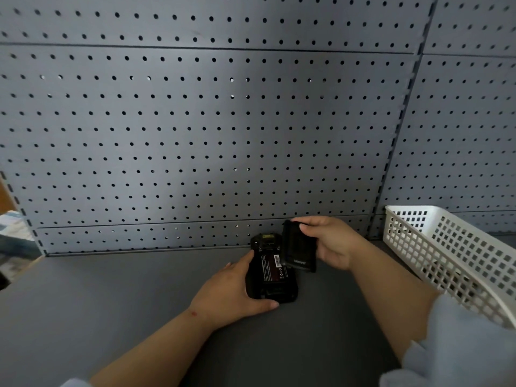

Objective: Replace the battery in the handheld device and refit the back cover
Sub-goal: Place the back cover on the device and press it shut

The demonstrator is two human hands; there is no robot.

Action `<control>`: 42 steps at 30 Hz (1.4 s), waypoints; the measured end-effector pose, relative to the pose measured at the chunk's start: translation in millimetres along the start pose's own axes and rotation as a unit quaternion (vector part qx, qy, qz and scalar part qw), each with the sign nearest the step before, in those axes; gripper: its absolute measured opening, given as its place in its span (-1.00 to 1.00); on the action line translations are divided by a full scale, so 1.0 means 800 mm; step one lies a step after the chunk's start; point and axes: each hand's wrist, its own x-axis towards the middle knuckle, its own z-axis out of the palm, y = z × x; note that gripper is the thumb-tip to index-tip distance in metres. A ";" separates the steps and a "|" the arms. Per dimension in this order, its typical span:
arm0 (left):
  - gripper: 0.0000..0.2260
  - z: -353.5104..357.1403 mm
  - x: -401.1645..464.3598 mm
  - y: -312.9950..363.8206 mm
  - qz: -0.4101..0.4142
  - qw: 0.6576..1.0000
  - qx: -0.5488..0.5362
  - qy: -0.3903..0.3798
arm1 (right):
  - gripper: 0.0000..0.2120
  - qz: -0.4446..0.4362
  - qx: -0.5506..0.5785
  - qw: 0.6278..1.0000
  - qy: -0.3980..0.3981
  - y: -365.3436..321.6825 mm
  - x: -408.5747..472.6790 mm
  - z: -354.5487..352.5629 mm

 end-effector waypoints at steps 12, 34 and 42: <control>-0.09 -0.001 -0.001 0.002 0.018 0.999 -0.035 0.025 | -0.66 -0.062 -0.094 0.993 0.042 0.019 0.017 0.045; -0.08 0.007 0.006 -0.013 0.018 0.999 -0.028 0.014 | -0.74 -0.093 -0.178 0.979 0.031 0.054 0.012 0.028; -0.16 0.006 0.004 -0.010 0.035 0.999 0.002 0.002 | -0.76 -0.087 -0.188 0.977 0.043 0.062 0.016 0.028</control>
